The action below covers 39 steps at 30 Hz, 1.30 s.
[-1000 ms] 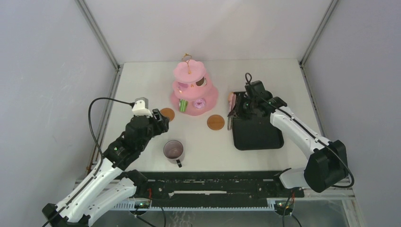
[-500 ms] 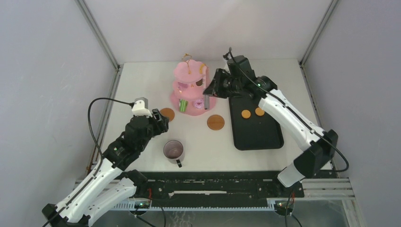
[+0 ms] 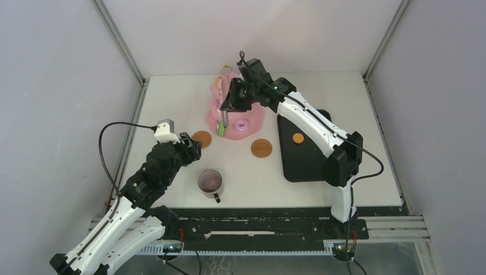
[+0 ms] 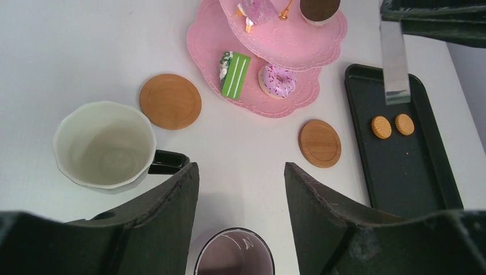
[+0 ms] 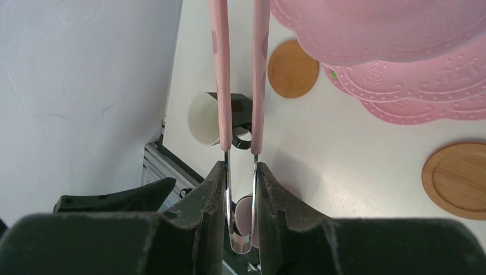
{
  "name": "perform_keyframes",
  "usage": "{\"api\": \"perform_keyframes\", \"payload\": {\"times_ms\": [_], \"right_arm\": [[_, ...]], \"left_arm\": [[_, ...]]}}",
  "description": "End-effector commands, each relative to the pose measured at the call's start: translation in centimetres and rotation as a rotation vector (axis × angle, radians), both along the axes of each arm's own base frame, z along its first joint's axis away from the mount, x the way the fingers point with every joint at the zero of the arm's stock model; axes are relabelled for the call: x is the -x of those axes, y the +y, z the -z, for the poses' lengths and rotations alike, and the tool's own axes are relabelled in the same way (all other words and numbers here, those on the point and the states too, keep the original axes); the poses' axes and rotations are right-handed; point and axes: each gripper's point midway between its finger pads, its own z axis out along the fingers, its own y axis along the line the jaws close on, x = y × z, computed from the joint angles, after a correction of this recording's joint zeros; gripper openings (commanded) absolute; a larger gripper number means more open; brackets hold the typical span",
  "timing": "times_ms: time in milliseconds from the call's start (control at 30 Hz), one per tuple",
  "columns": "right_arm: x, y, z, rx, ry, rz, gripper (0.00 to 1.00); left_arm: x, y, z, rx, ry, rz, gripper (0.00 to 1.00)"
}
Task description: Serve the afternoon tea
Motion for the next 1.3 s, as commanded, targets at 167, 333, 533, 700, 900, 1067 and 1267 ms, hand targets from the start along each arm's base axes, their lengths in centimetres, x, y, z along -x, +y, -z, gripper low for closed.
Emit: {"api": "perform_keyframes", "payload": {"times_ms": [167, 333, 533, 700, 900, 1067, 1267], "right_arm": [[-1.0, 1.2, -1.0, -0.021, -0.011, 0.027, 0.00], [-1.7, 1.3, 0.0, -0.007, 0.011, 0.039, 0.01], [-2.2, 0.9, 0.6, 0.003, 0.023, 0.060, 0.14], [-2.4, 0.7, 0.5, 0.000, 0.026, 0.062, 0.26], [-2.4, 0.5, 0.7, 0.000, 0.033, 0.063, 0.33], [-2.5, 0.3, 0.8, 0.001, 0.037, 0.067, 0.35], [-2.4, 0.0, 0.1, -0.005, 0.020, 0.073, 0.35]], "left_arm": [[-0.1, 0.8, -1.6, 0.005, -0.051, -0.022, 0.62], [-0.2, 0.7, -1.5, 0.005, -0.047, -0.020, 0.62], [-0.3, 0.8, -1.4, 0.002, -0.045, -0.025, 0.62], [-0.4, 0.9, -1.3, 0.004, -0.044, -0.027, 0.62], [-0.5, 0.7, -1.3, 0.008, -0.041, -0.025, 0.62], [-0.6, 0.6, -1.3, 0.011, -0.042, -0.024, 0.62], [-0.5, 0.7, -1.4, 0.010, -0.043, -0.025, 0.62]]}}
